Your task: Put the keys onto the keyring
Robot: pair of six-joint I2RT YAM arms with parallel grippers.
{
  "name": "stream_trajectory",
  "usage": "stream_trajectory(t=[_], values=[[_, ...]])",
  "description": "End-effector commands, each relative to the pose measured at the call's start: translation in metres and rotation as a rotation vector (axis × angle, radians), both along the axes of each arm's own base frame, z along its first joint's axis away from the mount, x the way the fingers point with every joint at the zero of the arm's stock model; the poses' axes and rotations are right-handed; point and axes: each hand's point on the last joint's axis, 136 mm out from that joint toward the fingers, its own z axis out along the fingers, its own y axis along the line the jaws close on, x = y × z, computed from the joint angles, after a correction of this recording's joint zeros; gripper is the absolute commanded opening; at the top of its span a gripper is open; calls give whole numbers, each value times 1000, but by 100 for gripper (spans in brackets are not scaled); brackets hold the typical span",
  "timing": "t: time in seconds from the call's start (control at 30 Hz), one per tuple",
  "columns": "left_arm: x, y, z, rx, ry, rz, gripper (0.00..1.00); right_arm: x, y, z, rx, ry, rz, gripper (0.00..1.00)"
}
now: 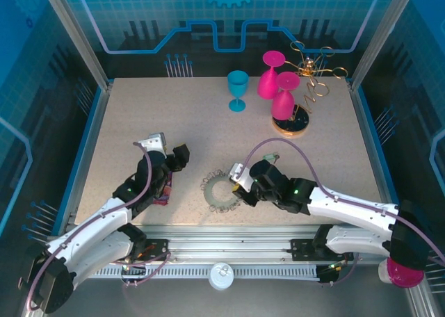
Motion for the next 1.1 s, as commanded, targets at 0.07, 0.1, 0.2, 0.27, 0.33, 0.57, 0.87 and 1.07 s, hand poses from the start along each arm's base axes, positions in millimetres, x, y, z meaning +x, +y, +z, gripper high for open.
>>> stream_trajectory(t=[0.07, 0.1, 0.2, 0.27, 0.33, 0.57, 0.87, 1.07], values=[[3, -5, 6, -62, 46, 0, 75, -20, 0, -23, 32, 422, -291, 21], [3, -6, 6, -68, 55, -2, 75, -23, 1, -28, -1, 445, -290, 21], [4, -9, 3, -87, 78, -7, 75, -22, 9, -39, -72, 483, -283, 21], [3, -11, 4, -95, 89, -15, 75, -20, 19, -41, -94, 505, -271, 21], [2, -10, 5, -98, 98, -15, 75, -18, 22, -48, -142, 534, -278, 21], [-3, -10, 5, -115, 105, -17, 74, -12, 20, -69, -267, 561, -337, 20], [-5, -8, 7, -119, 99, -17, 74, -20, 21, -87, -349, 602, -332, 21], [-6, -7, 9, -117, 93, -17, 74, -20, 17, -94, -411, 580, -353, 23]])
